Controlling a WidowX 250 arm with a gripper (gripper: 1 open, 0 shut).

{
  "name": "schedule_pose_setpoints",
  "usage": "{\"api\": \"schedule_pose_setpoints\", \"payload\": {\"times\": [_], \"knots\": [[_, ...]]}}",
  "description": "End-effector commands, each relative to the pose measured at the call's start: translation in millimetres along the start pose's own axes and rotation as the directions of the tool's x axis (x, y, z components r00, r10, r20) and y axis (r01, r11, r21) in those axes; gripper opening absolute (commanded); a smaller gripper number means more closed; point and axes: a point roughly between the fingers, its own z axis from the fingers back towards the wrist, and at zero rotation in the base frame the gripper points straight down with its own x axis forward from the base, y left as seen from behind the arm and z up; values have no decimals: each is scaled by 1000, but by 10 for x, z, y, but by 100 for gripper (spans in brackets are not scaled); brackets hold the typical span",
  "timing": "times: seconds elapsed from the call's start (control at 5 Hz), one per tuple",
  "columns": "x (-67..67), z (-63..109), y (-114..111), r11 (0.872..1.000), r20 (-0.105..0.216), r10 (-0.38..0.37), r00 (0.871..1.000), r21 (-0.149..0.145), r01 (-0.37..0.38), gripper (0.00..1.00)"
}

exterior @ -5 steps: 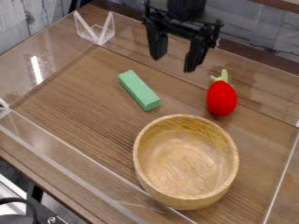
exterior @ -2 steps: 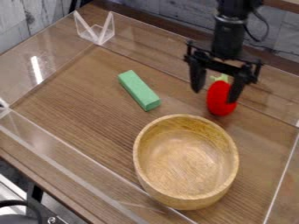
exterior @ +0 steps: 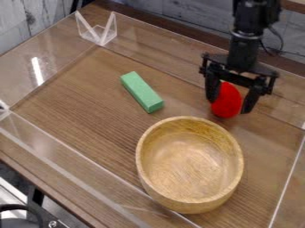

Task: Move the red fruit to the left side of the table

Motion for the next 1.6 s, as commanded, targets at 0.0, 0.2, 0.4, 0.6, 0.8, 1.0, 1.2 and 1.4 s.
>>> {"api": "schedule_pose_setpoints", "payload": {"times": [0.0,0.2,0.4,0.6,0.8,1.0,1.2,1.4], "knots": [[173,95,25,1000,69,14,998,-6,-13,100],[241,27,50,1000,73,27,997,-6,-27,100],[280,-27,63,999,79,42,996,-7,-42,100],[312,-46,58,999,95,52,994,-8,-51,100],[344,-43,53,998,117,61,991,-11,-60,100],[374,-44,50,998,136,70,988,-13,-69,100],[399,-51,51,997,150,80,986,-13,-79,100],[410,-56,49,996,161,89,983,-13,-89,100]]}}
